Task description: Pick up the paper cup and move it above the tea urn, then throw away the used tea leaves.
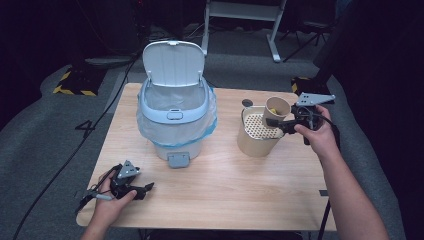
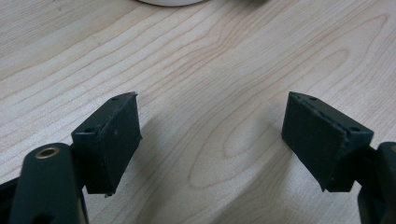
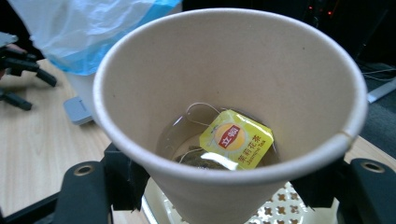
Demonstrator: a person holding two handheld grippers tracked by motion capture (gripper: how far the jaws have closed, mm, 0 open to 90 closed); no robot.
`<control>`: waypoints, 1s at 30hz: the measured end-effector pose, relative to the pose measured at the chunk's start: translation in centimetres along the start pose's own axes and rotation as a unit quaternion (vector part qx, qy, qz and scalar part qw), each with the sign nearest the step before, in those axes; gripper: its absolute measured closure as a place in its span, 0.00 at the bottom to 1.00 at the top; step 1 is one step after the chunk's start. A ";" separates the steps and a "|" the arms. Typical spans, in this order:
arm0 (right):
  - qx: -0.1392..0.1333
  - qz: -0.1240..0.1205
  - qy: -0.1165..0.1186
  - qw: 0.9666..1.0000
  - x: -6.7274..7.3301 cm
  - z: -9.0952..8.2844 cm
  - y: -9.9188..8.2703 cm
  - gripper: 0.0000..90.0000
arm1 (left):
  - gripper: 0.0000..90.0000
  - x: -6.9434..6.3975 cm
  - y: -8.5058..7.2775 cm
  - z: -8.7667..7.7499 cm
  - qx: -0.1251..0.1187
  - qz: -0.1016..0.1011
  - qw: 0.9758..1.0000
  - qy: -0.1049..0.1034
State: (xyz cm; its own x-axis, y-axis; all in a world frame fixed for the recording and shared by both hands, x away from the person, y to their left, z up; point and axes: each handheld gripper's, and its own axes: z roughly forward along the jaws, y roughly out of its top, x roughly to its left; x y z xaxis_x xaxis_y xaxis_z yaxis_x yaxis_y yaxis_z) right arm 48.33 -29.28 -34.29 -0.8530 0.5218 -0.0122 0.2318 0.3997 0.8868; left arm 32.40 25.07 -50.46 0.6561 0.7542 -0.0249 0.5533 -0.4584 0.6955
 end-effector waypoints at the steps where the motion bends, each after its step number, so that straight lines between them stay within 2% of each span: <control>1: 0.006 0.002 -0.004 1.000 -0.3 0.1 0.0 0.35 | 0.22 0.0 0.0 0.0 0.000 0.000 1.000 0.000; 8: 0.011 0.010 -0.026 1.000 -1.7 0.7 0.1 0.35 | 0.22 0.0 0.0 0.0 0.000 0.000 1.000 0.000; 14: 0.015 0.001 -0.040 0.999 -2.6 1.4 0.4 0.35 | 0.22 0.0 0.0 0.0 0.000 0.000 1.000 0.000; 17: 0.021 -0.005 -0.049 0.999 -2.8 1.6 0.4 0.35 | 0.22 0.0 0.0 0.0 0.000 0.000 1.000 0.000; 23: 0.024 -0.010 -0.053 0.998 -2.8 1.8 0.5 0.35 | 0.22 0.0 0.0 0.0 0.000 0.000 1.000 0.000; 26: 0.033 -0.031 -0.069 0.997 -2.5 1.6 0.8 0.35 | 0.22 0.0 0.0 0.0 0.000 0.001 1.000 0.001; 28: 0.046 -0.056 -0.082 0.994 -2.4 1.5 1.0 0.35 | 0.22 0.0 0.0 0.0 0.000 0.000 1.000 0.000; 30: 0.058 -0.087 -0.102 0.989 -2.2 1.3 1.3 0.36 | 0.22 0.0 0.0 0.0 0.000 0.000 1.000 0.000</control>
State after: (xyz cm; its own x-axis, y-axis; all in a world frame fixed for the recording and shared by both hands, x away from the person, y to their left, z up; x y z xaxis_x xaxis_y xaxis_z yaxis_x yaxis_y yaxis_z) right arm 51.10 -28.89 -33.77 -0.7753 0.5741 -0.2632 0.1521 0.5742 0.8044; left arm 32.40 25.07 -50.46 0.6563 0.7541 -0.0250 0.5534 -0.4586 0.6953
